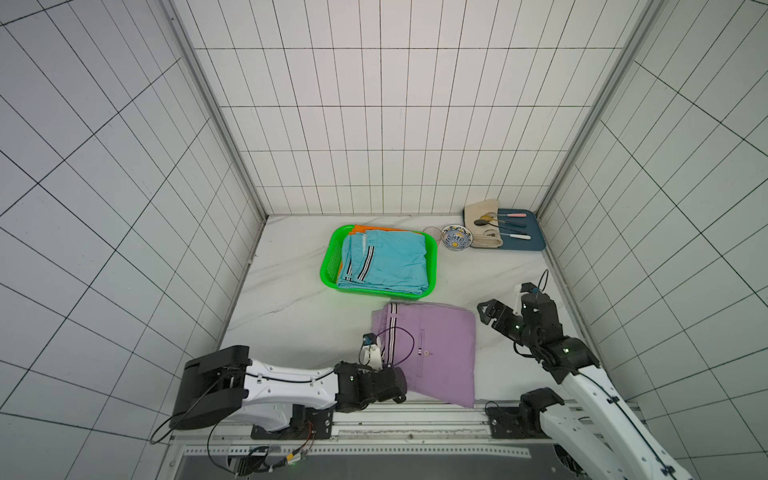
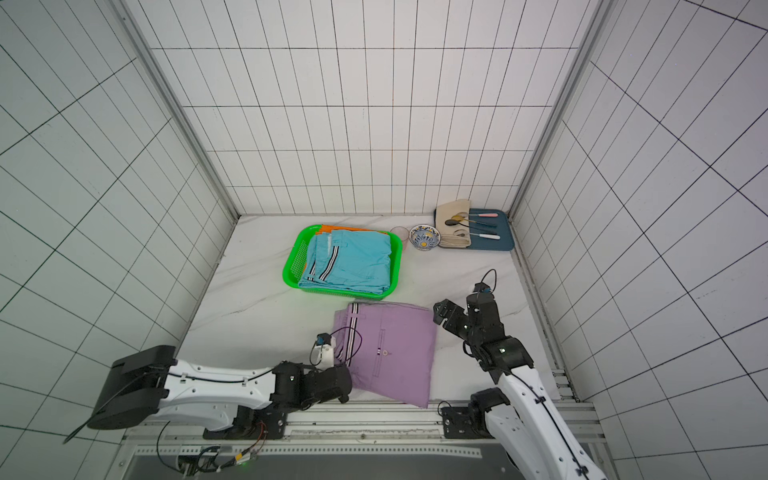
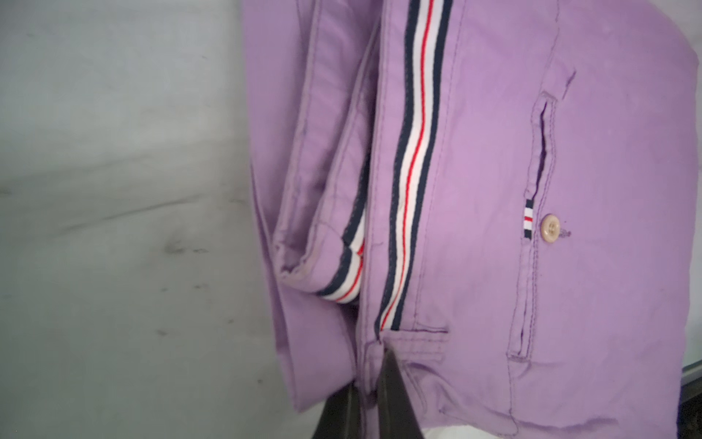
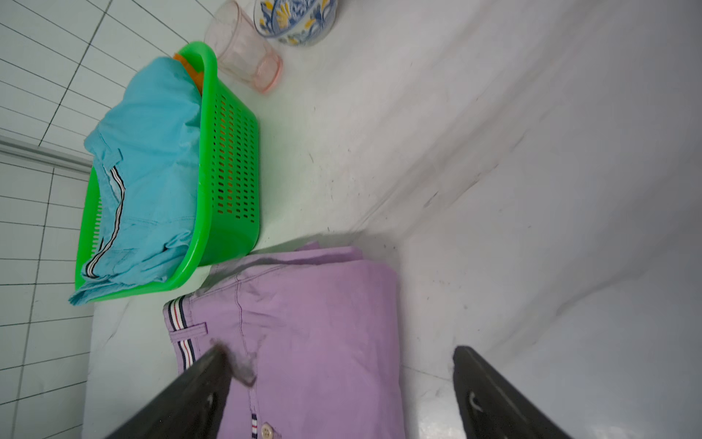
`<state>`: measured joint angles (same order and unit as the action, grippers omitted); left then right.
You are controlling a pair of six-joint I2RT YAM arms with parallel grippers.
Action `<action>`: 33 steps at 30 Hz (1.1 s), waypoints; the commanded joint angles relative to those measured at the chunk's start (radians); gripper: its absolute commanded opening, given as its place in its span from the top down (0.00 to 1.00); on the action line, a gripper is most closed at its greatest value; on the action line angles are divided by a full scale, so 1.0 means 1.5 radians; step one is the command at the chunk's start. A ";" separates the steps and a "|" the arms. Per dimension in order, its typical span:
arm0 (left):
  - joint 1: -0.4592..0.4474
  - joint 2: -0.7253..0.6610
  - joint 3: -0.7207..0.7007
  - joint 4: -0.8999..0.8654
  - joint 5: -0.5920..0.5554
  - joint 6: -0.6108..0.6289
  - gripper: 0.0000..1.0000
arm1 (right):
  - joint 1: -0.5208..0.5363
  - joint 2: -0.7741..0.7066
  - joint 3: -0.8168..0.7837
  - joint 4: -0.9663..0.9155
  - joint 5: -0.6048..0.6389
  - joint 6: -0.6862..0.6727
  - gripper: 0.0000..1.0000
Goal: Put the folded long pants in the basket
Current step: Pick up the long pant at the center of the board.
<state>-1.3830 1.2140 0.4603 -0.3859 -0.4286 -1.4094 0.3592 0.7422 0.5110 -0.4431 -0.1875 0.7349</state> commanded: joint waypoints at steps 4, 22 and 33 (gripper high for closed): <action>0.007 -0.117 -0.068 -0.065 -0.036 -0.042 1.00 | 0.006 0.143 -0.081 0.182 -0.234 0.079 0.16; 0.042 -0.417 -0.097 -0.222 -0.126 -0.013 0.02 | 0.115 0.308 -0.110 0.330 -0.201 0.119 0.13; 0.552 -0.427 -0.252 0.068 0.393 0.228 0.02 | 0.120 0.364 -0.089 0.354 -0.185 0.099 1.00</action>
<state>-0.7010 0.5194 0.1398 -0.4297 -0.1959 -1.1847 0.5308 1.2930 0.3653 0.1020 -0.5068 0.9058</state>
